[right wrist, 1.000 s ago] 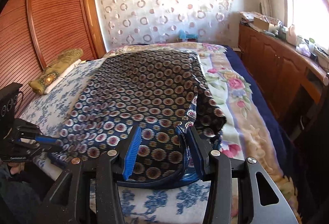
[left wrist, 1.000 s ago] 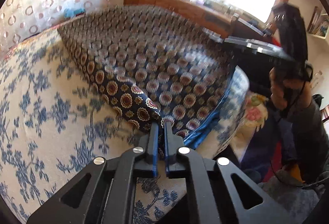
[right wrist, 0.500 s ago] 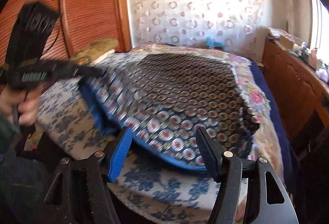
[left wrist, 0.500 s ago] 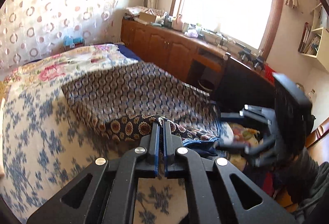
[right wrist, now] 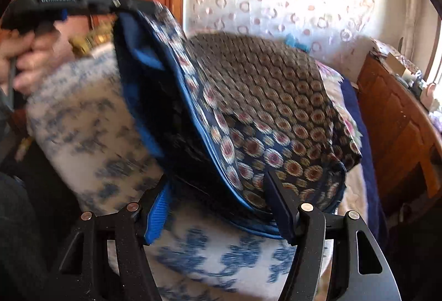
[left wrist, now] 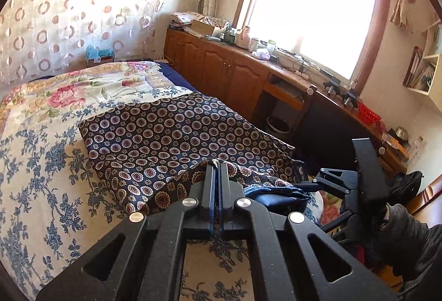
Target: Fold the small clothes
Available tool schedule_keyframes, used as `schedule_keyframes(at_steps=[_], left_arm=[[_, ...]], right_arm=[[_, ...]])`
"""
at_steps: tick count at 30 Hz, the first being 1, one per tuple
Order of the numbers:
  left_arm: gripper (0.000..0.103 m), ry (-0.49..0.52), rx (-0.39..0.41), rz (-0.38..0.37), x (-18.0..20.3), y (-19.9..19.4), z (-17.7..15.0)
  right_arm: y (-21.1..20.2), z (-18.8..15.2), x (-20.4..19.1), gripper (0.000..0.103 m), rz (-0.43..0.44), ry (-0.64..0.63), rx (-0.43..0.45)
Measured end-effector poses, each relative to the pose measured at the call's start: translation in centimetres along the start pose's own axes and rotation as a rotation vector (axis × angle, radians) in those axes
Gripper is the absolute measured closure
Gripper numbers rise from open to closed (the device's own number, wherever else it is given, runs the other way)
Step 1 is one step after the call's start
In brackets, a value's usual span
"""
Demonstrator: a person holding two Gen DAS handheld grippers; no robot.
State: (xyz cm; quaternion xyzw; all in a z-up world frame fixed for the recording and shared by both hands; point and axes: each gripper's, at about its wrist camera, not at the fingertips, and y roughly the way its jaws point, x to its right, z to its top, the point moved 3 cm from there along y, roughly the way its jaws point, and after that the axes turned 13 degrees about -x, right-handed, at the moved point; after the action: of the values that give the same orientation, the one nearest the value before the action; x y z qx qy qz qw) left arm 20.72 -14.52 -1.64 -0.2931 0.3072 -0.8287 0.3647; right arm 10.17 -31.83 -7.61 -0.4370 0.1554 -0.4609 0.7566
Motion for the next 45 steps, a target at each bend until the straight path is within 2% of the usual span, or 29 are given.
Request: schedule_keyframes(at_steps=[3,4,5,6,7,8,9,17,21,26,33,34,35,36,39,41,42,43,45], left_arm=[[0.100,-0.008,0.007,-0.005,-0.4,-0.1,0.2],[0.100,-0.008,0.008,-0.007,-0.5,-0.1,0.4],[0.100,-0.007,0.010,-0.009,-0.5,-0.1,0.4],[0.100,-0.006,0.011,-0.010,-0.5,-0.2,0.6],[0.100,-0.004,0.012,-0.012,-0.6,-0.2,0.7],[0.100,-0.001,0.014,-0.013,-0.6,-0.3,0.9],[0.100,0.000,0.015,-0.012,-0.8,-0.4,1.1],[0.100,-0.019,0.035,0.027,-3.6,-1.1,3.4],[0.100,-0.053,0.039,0.052,-6.1,-0.9,4.5],[0.100,-0.106,0.021,0.096,-9.8,0.2,5.5],[0.098,-0.153,-0.040,0.142,-14.0,2.3,6.7],[0.094,-0.153,-0.049,0.144,-14.5,2.7,6.8],[0.083,-0.156,-0.055,0.150,-14.9,2.9,7.0],[0.067,-0.162,-0.061,0.165,-15.4,3.2,7.1],[0.054,-0.163,-0.064,0.161,-15.9,3.5,7.2],[0.043,-0.159,-0.072,0.158,-16.1,4.0,7.2],[0.040,-0.157,-0.078,0.158,-16.2,4.2,7.1],[0.040,-0.157,-0.086,0.156,-16.2,4.6,7.0],[0.040,-0.160,-0.106,0.154,-16.4,5.5,6.8]], right_arm=[[-0.1,0.4,1.3,0.039,0.025,0.036,0.027],[-0.3,0.7,1.9,0.049,0.037,0.053,0.041],[-0.3,1.1,2.5,0.054,0.044,0.064,0.046],[-0.4,1.3,3.0,0.065,0.044,0.065,0.047],[-0.4,1.7,3.5,0.084,0.040,0.067,0.054],[-0.7,2.0,4.1,0.093,0.032,0.074,0.070],[-0.9,2.5,4.5,0.097,0.028,0.086,0.088],[-2.2,9.1,5.8,0.099,0.008,0.079,0.189],[-0.9,13.4,5.8,0.099,-0.002,0.031,0.205],[2.5,18.7,6.0,0.099,0.002,-0.036,0.181],[8.7,24.6,7.1,0.099,0.037,-0.074,0.073],[9.5,25.1,7.5,0.099,0.037,-0.065,0.056],[10.1,25.6,7.9,0.099,0.036,-0.057,0.043],[10.9,26.0,8.3,0.099,0.034,-0.045,0.026],[11.7,27.7,9.0,0.098,0.051,-0.013,0.009],[11.9,28.7,9.3,0.086,0.041,0.004,0.013],[11.7,29.2,9.6,0.076,0.030,0.015,0.022],[11.4,29.6,9.8,0.067,0.026,0.032,0.033],[11.0,30.3,10.9,0.058,0.042,0.080,0.072]])
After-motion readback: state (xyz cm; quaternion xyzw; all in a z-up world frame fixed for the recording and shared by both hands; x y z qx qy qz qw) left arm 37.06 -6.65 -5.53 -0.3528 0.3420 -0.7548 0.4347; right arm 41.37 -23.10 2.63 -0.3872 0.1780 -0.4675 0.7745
